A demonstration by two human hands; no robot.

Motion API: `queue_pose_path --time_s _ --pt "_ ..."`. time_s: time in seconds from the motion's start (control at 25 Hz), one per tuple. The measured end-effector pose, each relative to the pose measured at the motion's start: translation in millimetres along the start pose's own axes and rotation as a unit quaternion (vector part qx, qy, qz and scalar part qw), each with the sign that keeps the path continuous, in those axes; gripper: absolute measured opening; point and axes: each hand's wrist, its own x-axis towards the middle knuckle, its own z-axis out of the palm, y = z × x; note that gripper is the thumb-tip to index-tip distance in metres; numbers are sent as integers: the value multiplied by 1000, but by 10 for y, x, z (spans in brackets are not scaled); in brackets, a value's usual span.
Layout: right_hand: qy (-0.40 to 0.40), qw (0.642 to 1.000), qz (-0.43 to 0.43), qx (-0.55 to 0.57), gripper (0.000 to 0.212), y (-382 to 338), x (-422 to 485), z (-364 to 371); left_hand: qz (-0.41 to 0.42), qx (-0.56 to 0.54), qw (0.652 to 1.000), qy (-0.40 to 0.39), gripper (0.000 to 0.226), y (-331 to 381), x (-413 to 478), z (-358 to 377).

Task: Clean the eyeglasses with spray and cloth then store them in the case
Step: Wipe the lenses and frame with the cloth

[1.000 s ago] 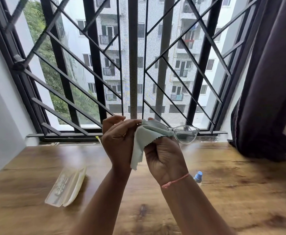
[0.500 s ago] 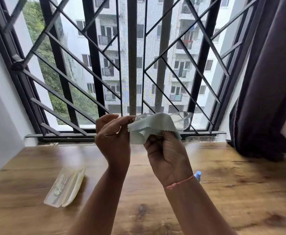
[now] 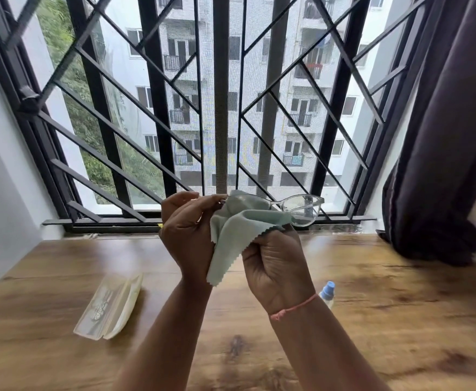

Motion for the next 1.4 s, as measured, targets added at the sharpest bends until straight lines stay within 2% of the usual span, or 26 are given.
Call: queue_pose_path --time_s 0.16,0.28,0.36,0.44,0.52,0.64,0.72,0.8,0.92,1.16,1.28,1.4 --pt "-28 999 -14 -11 39 32 22 85 15 -1 1000 -16 29 -47 -23 -7" --pt "-4 1000 -15 2 40 68 88 44 12 -4 1000 -17 31 -53 -33 -6" --pt "1 1000 -15 26 18 82 108 43 -3 -4 1000 -9 30 -50 -33 2" --pt "2 1000 -5 26 32 83 134 19 -30 -9 999 9 31 -59 -21 15" --pt "26 999 20 6 23 50 151 -3 -54 -17 998 27 33 -75 -6 23" --pt "22 998 50 -12 37 10 124 -19 -61 -15 997 38 34 -71 -1 6" --pt "18 998 62 -5 31 -2 93 -46 -54 -7 998 40 35 -51 -11 -6" --pt "5 997 72 1 37 10 73 -68 -51 0 998 38 35 -33 -27 -19" --pt "13 998 61 -4 46 51 76 -82 -55 3 998 29 33 -39 -46 -38" --pt "15 999 10 -28 53 98 46 -7 -38 -4 999 -12 32 -61 -119 -47" --pt "38 999 1 -17 46 112 69 -25 -36 -20 999 -22 35 -79 -154 -51" --pt "53 999 10 2 17 73 61 -24 -47 -20 999 -9 34 -55 -143 -49"
